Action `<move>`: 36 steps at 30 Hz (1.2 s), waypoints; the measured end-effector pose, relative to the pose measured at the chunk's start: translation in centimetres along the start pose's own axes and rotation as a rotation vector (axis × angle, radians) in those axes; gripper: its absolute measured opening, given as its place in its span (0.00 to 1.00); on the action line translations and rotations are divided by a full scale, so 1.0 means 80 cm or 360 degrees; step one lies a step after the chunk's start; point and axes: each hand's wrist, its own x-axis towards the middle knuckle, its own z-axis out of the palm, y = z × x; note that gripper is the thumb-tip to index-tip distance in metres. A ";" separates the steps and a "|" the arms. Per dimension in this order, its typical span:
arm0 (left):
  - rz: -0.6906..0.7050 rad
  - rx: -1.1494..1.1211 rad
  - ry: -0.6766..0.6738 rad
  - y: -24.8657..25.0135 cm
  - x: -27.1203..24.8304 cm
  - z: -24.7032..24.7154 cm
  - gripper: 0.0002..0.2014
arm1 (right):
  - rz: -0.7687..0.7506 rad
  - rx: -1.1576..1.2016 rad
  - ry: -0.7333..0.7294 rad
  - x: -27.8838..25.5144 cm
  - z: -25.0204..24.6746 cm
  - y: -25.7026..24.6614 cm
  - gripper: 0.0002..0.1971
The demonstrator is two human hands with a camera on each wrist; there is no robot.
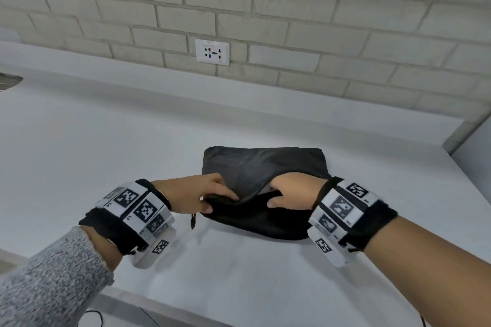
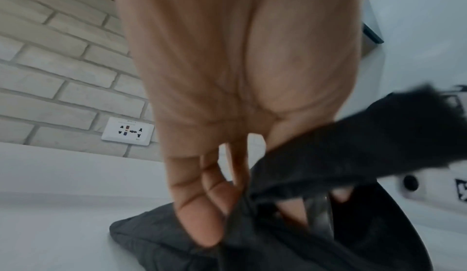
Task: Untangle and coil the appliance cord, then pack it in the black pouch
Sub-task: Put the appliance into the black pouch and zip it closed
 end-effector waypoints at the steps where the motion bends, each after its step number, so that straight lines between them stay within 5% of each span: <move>1: -0.0030 0.0029 -0.0080 -0.003 0.002 0.001 0.25 | -0.0103 0.0052 -0.0033 -0.018 -0.006 0.005 0.20; 4: -0.0158 0.0171 -0.0353 -0.006 0.014 0.005 0.17 | -0.0063 0.0576 -0.0003 -0.072 -0.021 0.035 0.09; 8: -0.0438 0.0245 -0.0447 -0.002 0.032 0.004 0.20 | 0.0439 0.0584 0.0743 -0.090 -0.018 0.100 0.10; 12: -0.0562 0.0521 -0.0147 0.016 0.043 0.000 0.20 | 0.0866 0.0518 0.0324 -0.085 0.021 0.125 0.22; 15: -0.0519 0.0651 0.0245 0.066 0.047 0.000 0.17 | 0.0820 0.0965 0.0166 -0.086 0.043 0.121 0.23; 19: -0.0044 0.0310 0.0704 0.150 0.055 0.019 0.14 | 0.0748 0.1527 0.0138 -0.088 0.053 0.113 0.14; 29: -0.0278 0.0045 0.0666 0.224 0.107 0.086 0.25 | 0.0700 0.1758 0.0194 -0.097 0.062 0.111 0.13; 36: -0.0263 0.0180 0.0637 0.224 0.125 0.095 0.16 | 0.0536 0.1768 0.0386 -0.095 0.070 0.111 0.15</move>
